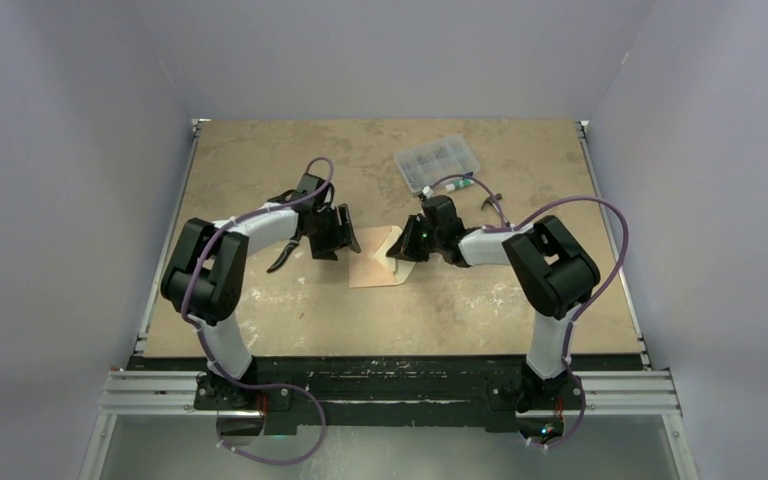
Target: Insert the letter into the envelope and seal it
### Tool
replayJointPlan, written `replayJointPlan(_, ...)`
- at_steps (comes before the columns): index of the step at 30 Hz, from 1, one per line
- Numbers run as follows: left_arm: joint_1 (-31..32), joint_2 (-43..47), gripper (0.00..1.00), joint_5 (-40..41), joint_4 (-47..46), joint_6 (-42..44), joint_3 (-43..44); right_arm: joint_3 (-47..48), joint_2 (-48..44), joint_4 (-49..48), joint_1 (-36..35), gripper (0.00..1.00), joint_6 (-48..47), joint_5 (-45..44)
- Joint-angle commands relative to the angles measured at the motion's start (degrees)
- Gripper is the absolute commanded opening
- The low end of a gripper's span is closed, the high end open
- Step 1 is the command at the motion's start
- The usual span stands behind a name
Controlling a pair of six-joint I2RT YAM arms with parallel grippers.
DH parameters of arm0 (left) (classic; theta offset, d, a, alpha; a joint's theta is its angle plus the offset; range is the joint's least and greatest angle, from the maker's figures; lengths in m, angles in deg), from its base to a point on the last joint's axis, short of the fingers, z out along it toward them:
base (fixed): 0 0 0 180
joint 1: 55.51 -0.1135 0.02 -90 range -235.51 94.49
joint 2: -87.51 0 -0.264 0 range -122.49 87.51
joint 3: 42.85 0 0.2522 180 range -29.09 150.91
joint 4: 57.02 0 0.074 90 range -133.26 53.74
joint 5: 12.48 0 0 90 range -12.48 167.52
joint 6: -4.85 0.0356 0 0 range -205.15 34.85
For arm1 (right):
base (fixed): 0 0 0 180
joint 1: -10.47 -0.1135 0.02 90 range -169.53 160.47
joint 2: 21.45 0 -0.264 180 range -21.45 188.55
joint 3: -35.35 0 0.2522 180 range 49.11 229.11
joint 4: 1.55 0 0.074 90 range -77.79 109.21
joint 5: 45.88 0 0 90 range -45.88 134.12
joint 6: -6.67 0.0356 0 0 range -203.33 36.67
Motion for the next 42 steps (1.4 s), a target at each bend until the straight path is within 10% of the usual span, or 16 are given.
replayJointPlan(1,0.1,-3.3,0.57,-2.2,0.2,0.5,-2.5,0.9,1.4,1.9,-0.1,0.00,-3.5,0.3)
replayJointPlan(13,0.1,-10.7,0.37,-7.0,-3.0,3.8,-0.5,5.1,6.6,4.5,-0.9,0.00,-4.4,5.9)
replayJointPlan(28,0.1,-11.0,0.43,6.6,8.9,6.2,3.9,8.2,5.7,12.7,-0.8,0.00,-5.4,3.7)
replayJointPlan(34,0.1,-8.0,0.59,10.5,12.3,7.8,5.7,9.2,5.9,14.3,-0.8,0.17,-6.3,2.3)
replayJointPlan(42,-0.1,-10.7,0.46,8.9,11.6,7.8,5.4,12.8,3.5,19.8,-0.8,0.51,-7.6,1.4)
